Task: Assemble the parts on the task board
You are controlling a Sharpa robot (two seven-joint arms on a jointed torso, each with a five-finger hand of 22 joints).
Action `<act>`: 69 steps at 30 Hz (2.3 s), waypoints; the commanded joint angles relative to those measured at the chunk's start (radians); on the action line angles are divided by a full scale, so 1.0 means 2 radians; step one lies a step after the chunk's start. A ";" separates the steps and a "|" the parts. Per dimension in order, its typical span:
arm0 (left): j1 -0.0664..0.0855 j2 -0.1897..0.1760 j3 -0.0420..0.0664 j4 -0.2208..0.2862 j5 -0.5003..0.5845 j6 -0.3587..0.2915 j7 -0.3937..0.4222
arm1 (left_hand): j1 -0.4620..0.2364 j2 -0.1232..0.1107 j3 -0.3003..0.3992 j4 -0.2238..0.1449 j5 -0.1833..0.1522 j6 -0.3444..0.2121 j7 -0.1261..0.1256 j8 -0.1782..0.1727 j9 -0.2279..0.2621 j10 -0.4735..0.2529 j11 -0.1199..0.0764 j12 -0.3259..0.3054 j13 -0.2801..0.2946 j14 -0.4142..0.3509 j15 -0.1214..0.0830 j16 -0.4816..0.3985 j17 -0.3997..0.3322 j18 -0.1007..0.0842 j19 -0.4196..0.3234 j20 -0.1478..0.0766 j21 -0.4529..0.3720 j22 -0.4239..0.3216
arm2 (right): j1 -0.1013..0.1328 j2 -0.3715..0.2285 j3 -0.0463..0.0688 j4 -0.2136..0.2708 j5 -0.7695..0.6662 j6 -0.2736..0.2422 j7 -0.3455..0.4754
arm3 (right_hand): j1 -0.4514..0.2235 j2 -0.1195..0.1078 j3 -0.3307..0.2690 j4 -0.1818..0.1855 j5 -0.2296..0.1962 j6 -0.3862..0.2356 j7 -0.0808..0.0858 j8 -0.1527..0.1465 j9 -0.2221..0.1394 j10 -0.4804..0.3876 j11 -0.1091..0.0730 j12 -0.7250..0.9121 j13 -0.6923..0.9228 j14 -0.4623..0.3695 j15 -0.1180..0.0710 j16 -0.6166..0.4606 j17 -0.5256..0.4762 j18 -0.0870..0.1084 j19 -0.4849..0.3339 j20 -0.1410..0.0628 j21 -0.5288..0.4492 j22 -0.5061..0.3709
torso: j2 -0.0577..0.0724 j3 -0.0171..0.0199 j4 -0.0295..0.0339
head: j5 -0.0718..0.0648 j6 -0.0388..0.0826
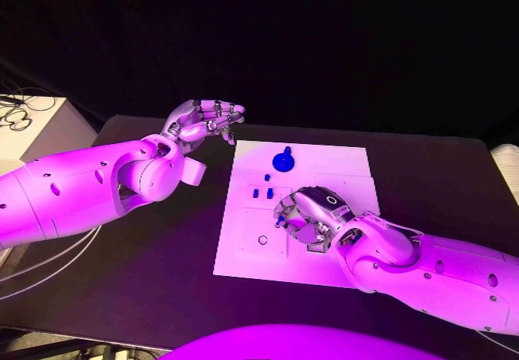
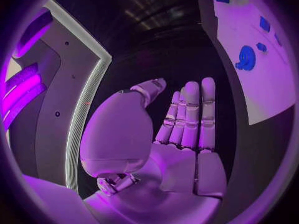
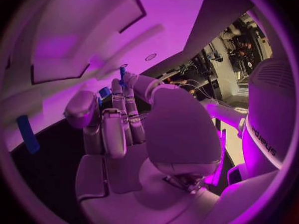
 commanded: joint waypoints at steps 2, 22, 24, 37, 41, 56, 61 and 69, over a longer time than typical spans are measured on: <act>0.000 0.000 0.000 0.002 0.003 0.004 0.001 | 0.003 0.000 -0.003 0.000 -0.002 -0.003 0.002 0.003 0.001 -0.004 -0.001 0.002 0.001 -0.003 0.000 -0.002 0.000 0.007 0.003 0.001 -0.002 0.000 | -0.002 0.001 -0.002 -0.001 -0.007 0.019 -0.002 | 0.009 0.014 0.000 -0.002 0.001 0.000 0.003 0.001 0.000 0.021 -0.017 0.002 0.003 0.033 -0.002 0.003 0.028 -0.007 0.000 -0.001 0.002 0.000 | 0.000 -0.0002 0.0005 | 0.000 -0.001; 0.000 0.000 0.000 -0.001 0.003 0.004 -0.001 | 0.003 0.001 -0.005 0.001 -0.002 -0.003 0.002 0.003 0.001 -0.005 0.000 0.002 0.000 -0.002 0.000 -0.002 -0.001 0.007 0.004 0.001 -0.003 -0.002 | -0.002 0.000 -0.003 0.004 -0.012 0.016 -0.006 | 0.008 0.014 0.000 -0.003 0.001 0.000 0.003 0.002 0.001 0.021 -0.016 0.001 0.003 0.033 -0.001 0.003 0.028 -0.007 -0.001 -0.001 0.002 0.001 | 0.000 0.0004 -0.0003 | 0.002 -0.002; 0.000 0.000 0.000 -0.001 0.003 0.004 -0.001 | 0.003 0.001 -0.005 0.001 -0.002 -0.003 0.002 0.003 0.001 -0.005 0.000 0.002 0.000 -0.002 0.000 -0.002 -0.001 0.007 0.004 0.001 -0.003 -0.002 | -0.002 0.000 -0.003 0.004 -0.015 0.012 -0.011 | 0.008 0.014 0.000 -0.003 0.001 0.000 0.003 0.002 0.001 0.021 -0.016 0.001 0.003 0.033 -0.001 0.003 0.027 -0.007 0.000 -0.001 0.002 0.001 | 0.000 0.0003 -0.0003 | 0.002 -0.002; 0.000 0.000 0.000 -0.003 0.003 0.004 -0.001 | 0.003 0.001 -0.005 0.001 -0.002 -0.003 0.002 0.003 0.001 -0.005 0.000 0.002 0.000 -0.002 0.000 -0.002 -0.001 0.007 0.004 0.001 -0.003 -0.002 | -0.002 -0.006 -0.003 0.018 -0.030 -0.026 -0.024 | 0.009 0.014 0.001 -0.004 0.002 0.000 0.003 0.002 0.002 0.022 -0.017 0.001 0.003 0.033 -0.001 0.004 0.029 -0.008 0.000 -0.001 0.004 0.003 | 0.000 0.0007 -0.0003 | 0.003 0.000; 0.000 0.000 0.000 -0.003 0.003 0.004 -0.001 | 0.003 0.001 -0.005 0.001 -0.002 -0.003 0.002 0.003 0.001 -0.005 0.000 0.002 0.000 -0.002 0.000 -0.002 -0.001 0.007 0.004 0.001 -0.003 -0.002 | -0.002 -0.010 -0.003 0.027 -0.038 -0.022 -0.036 | 0.009 0.014 0.001 -0.004 0.002 0.000 0.003 0.002 0.002 0.022 -0.017 0.001 0.003 0.033 -0.001 0.004 0.029 -0.008 0.000 -0.001 0.004 0.003 | -0.001 0.0002 -0.0005 | 0.003 0.000; 0.000 -0.001 0.000 -0.003 0.003 0.004 -0.002 | 0.003 0.001 -0.005 0.001 -0.002 -0.003 0.002 0.003 0.001 -0.005 0.000 0.002 0.000 -0.002 0.000 -0.002 -0.001 0.007 0.004 0.001 -0.003 -0.002 | -0.002 -0.017 -0.002 0.041 -0.047 0.033 -0.056 | 0.008 0.013 0.001 -0.005 0.002 0.001 0.003 0.002 0.002 0.022 -0.016 0.001 0.004 0.034 -0.001 0.005 0.030 -0.008 0.001 -0.001 0.006 0.006 | 0.000 0.0003 -0.0003 | 0.004 -0.002; 0.000 -0.001 0.000 -0.003 0.003 0.004 -0.002 | 0.003 0.001 -0.005 0.001 -0.002 -0.003 0.002 0.003 0.001 -0.005 0.000 0.002 0.000 -0.002 0.000 -0.002 -0.001 0.007 0.004 0.001 -0.003 -0.002 | -0.002 -0.016 -0.002 0.040 -0.052 0.036 -0.065 | 0.008 0.013 0.001 -0.005 0.002 0.001 0.003 0.002 0.002 0.022 -0.016 0.001 0.004 0.034 -0.001 0.005 0.030 -0.008 0.001 -0.001 0.006 0.006 | 0.000 0.0002 -0.0003 | 0.004 -0.002; 0.000 -0.001 0.000 -0.003 0.003 0.004 -0.003 | 0.004 0.001 -0.006 0.001 -0.002 -0.004 0.002 0.003 0.001 -0.007 0.000 0.003 0.000 -0.002 0.000 -0.002 -0.001 0.007 0.005 0.001 -0.004 -0.003 | -0.001 -0.013 -0.002 0.038 -0.058 0.033 -0.079 | 0.008 0.014 0.001 -0.005 0.002 0.001 0.003 0.002 0.002 0.022 -0.016 0.001 0.004 0.034 -0.001 0.005 0.030 -0.008 0.001 -0.001 0.007 0.007 | 0.000 0.0004 -0.0001 | 0.004 -0.003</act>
